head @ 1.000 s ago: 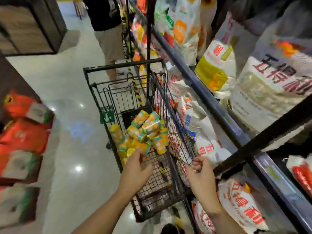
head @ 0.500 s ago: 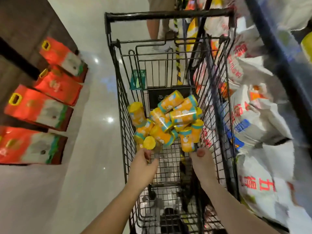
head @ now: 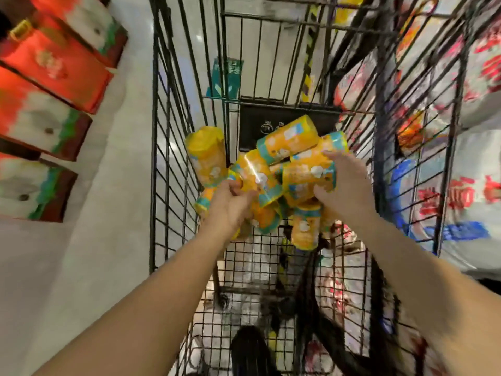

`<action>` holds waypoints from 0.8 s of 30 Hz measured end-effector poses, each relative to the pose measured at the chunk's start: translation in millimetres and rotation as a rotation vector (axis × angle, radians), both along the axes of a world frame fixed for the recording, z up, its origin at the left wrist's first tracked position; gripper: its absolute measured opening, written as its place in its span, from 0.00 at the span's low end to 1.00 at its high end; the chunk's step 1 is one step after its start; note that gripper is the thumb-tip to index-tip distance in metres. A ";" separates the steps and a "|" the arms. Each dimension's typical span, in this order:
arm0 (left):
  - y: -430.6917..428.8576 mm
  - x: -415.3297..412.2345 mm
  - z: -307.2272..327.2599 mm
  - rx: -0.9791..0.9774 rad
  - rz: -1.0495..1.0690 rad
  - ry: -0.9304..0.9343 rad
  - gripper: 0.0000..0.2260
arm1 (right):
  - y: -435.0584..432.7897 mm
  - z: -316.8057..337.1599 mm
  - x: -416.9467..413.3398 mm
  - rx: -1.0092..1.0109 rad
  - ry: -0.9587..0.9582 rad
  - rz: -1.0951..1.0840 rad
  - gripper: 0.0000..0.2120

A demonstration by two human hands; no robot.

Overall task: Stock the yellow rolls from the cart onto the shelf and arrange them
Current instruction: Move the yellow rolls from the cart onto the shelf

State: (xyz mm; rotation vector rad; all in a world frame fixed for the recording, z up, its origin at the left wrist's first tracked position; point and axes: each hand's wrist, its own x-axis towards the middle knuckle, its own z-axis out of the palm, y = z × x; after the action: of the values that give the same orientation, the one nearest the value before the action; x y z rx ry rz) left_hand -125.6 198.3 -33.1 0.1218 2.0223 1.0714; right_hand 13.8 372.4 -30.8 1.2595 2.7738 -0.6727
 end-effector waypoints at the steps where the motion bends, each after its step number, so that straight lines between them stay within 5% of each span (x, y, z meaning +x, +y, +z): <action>1: 7.5 -2.0 -7.5 -0.006 -0.001 0.012 0.09 | 4.8 -3.3 -6.0 0.037 -0.066 0.074 0.32; 5: 28.0 -9.1 -36.5 -0.029 -0.009 0.028 0.10 | 16.9 -25.4 -18.2 0.091 -0.213 0.226 0.39; 7: 34.7 -12.6 -45.1 -0.045 0.021 0.026 0.18 | 19.0 -29.2 -19.5 0.063 -0.260 0.249 0.41; 10: 44.1 -16.6 -57.4 -0.022 0.119 -0.068 0.10 | 23.4 -34.0 -19.6 0.090 -0.303 0.272 0.39; 13: 54.6 -14.4 -78.7 -0.016 0.204 -0.118 0.34 | 25.4 -38.9 -19.9 0.134 -0.295 0.259 0.41; 15: 58.9 -14.9 -109.7 -0.017 0.237 -0.108 0.41 | 23.4 -40.6 -20.8 0.125 -0.308 0.226 0.42; 24: 57.9 -8.3 -89.6 0.030 0.333 -0.245 0.38 | 9.6 -49.7 -10.8 0.046 -0.287 0.050 0.39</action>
State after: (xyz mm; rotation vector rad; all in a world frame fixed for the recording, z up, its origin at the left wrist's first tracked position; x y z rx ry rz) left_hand -133.9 256.2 -122.7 -0.3274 1.8423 1.2545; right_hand 3.0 382.0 -80.6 1.1830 2.5883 -0.3919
